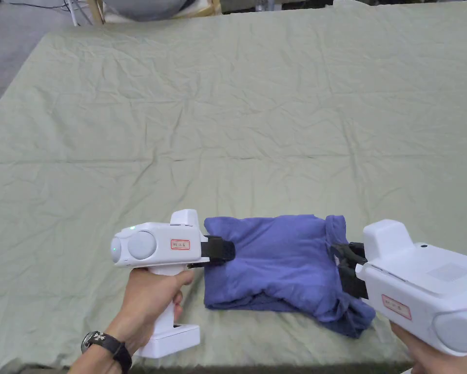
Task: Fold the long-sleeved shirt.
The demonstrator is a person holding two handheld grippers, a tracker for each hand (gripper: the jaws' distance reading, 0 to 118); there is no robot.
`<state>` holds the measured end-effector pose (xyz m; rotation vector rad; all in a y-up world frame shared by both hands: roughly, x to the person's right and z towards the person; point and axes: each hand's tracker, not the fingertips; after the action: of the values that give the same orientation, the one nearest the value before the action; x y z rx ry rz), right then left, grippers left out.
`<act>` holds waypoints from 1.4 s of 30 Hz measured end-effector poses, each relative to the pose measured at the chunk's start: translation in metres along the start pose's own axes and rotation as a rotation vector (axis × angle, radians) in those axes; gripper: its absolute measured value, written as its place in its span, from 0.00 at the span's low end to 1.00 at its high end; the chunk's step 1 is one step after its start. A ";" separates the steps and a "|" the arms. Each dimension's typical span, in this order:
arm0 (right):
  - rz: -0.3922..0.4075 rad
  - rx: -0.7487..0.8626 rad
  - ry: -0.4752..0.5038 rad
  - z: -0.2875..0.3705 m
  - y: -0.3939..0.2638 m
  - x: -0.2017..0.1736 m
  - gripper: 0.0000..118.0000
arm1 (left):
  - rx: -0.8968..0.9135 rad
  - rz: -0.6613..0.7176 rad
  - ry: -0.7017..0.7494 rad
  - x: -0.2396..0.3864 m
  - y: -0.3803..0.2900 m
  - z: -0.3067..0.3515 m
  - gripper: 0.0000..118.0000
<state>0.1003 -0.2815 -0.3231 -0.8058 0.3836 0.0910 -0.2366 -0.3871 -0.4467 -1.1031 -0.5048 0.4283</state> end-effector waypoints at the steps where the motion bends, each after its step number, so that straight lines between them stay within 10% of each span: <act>1: 0.009 -0.002 0.024 -0.005 0.005 -0.007 0.02 | 0.000 0.021 0.006 -0.015 0.001 0.010 0.09; 22: 0.342 0.049 0.455 -0.128 0.126 -0.263 0.02 | 0.079 0.092 0.528 -0.253 0.028 0.257 0.09; 35: 0.403 0.011 0.523 -0.155 0.130 -0.315 0.02 | 0.038 0.178 0.723 -0.333 0.035 0.334 0.09; 37: 0.397 0.003 0.524 -0.156 0.129 -0.316 0.02 | 0.072 0.125 0.749 -0.332 0.034 0.330 0.21; 40: 0.407 0.007 0.513 -0.150 0.128 -0.310 0.02 | 0.099 0.119 0.795 -0.322 0.030 0.327 0.78; 42: 0.405 0.020 0.507 -0.142 0.128 -0.303 0.02 | 0.155 0.128 0.786 -0.305 0.031 0.333 0.76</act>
<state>-0.2524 -0.2751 -0.3884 -0.7161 1.0244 0.2617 -0.6799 -0.3032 -0.4078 -1.0599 0.2881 0.1148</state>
